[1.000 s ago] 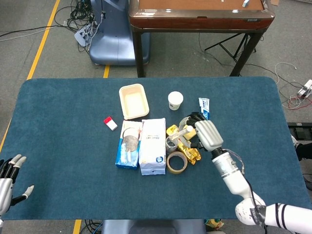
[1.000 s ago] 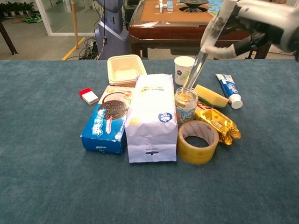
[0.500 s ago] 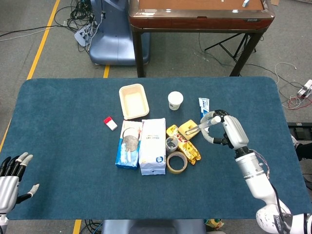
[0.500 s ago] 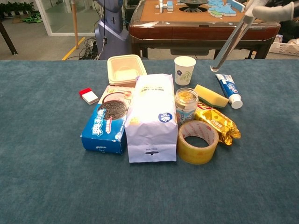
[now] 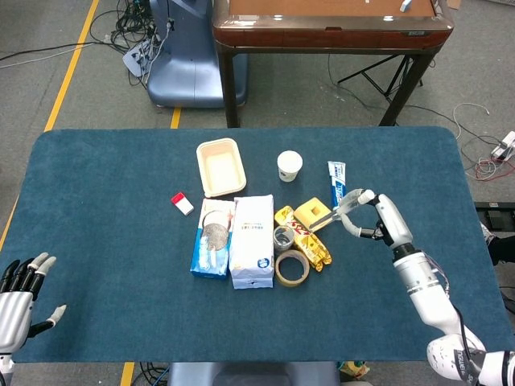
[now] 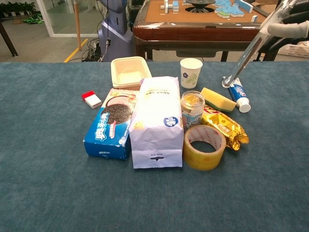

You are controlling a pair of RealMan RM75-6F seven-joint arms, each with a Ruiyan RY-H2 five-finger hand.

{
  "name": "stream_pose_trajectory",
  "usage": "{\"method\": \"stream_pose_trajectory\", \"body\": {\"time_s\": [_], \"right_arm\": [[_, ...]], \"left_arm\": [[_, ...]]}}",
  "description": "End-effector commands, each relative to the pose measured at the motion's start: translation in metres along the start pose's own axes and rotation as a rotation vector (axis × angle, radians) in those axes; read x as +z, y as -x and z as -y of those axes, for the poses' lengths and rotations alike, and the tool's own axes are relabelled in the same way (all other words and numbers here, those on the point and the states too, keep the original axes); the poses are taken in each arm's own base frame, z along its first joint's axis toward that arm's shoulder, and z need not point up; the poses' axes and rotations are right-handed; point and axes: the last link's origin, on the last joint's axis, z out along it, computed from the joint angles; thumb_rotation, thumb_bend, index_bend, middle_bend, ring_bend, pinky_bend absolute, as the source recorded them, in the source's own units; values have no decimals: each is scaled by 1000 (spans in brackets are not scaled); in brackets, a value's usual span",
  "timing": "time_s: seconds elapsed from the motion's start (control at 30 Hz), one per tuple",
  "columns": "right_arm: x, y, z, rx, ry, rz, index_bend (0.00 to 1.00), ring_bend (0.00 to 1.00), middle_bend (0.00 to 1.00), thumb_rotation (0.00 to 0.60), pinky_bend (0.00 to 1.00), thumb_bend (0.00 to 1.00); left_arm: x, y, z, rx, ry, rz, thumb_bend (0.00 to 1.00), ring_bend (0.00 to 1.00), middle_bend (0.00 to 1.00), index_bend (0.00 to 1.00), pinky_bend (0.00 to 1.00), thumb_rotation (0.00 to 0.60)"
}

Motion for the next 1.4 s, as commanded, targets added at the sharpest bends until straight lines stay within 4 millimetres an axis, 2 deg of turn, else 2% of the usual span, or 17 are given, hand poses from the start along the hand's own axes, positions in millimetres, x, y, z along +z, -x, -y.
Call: {"method": "stream_pose_trajectory", "body": {"time_s": [0.03,0.37,0.53,0.7,0.83,0.93,1.27,1.33,1.4], "right_arm": [[1,-5,-7,-48,8,-11,667,408,515,600,350,549],[0,-26,-21,-599,-9,-176,671,415,522,600,351,549],[-1,-19,-22,-558,10,-159,672,415,524,600,350,549],[-5,-5,-19,-303,30,-45,672,415,523,600,350,549],[-7,-6,-19,-193,45,4,672,416,524,600,350,549],[-6,-13,-24,-270,32,-19,672,415,524,600,350,549],[-5,-27,-35,-745,-35,-244,672,416,524,600,351,549],[-7,-21,-35,-727,-42,-243,672,415,524,600,351,549],[-9,-13,-34,-598,-25,-201,672,415,524,600,351,550]], "left_arm": [[0,0,0,1,1,1,246,78,72,108,0,600],[0,3,-1,2,0,12,246,78,72,108,0,600],[1,4,-1,0,2,15,246,78,72,108,0,600],[0,4,0,-1,-4,19,246,78,72,108,0,600],[0,4,0,-1,-3,21,246,78,72,108,0,600],[0,4,0,0,-3,23,246,78,72,108,0,600],[2,4,-3,3,4,25,246,78,72,108,0,600],[2,5,-3,4,3,27,246,78,72,108,0,600],[2,5,-3,5,4,27,246,78,72,108,0,600]]}}
